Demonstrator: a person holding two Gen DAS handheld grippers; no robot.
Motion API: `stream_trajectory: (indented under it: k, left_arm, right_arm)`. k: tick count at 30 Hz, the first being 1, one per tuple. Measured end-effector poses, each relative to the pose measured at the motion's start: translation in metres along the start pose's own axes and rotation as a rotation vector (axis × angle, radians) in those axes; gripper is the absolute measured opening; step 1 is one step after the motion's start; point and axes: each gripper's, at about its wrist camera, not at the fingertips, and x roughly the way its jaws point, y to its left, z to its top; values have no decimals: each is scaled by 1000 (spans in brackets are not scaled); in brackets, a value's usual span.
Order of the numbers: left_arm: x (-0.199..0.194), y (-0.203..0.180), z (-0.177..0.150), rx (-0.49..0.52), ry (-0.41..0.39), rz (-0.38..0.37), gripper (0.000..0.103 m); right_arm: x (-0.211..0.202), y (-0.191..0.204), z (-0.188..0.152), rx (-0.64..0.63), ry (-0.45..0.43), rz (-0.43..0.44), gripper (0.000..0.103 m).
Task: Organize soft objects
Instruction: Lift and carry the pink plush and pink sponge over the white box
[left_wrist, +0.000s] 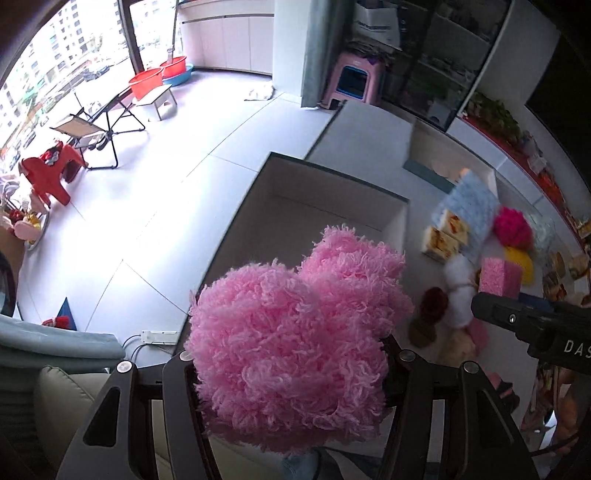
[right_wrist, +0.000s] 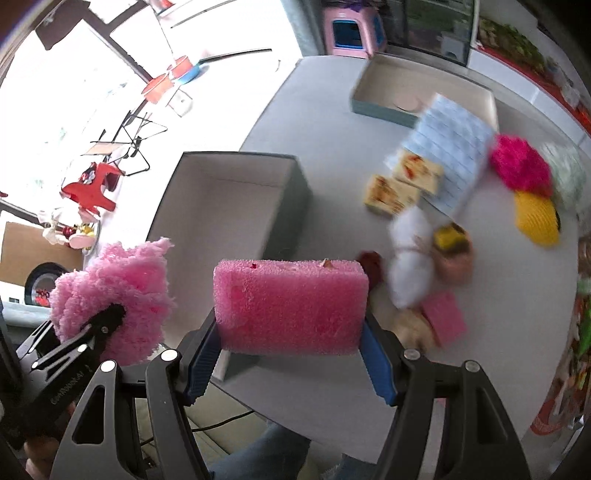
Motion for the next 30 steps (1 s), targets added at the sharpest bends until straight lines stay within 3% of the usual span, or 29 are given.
stream_trajectory:
  k: [12, 30]
  left_arm:
    - [40, 28, 19, -44, 66, -46, 61]
    - [99, 38, 22, -53, 176, -50, 61]
  right_arm:
    - [48, 56, 60, -100, 46, -43, 73]
    - [123, 88, 98, -152, 151, -74, 73]
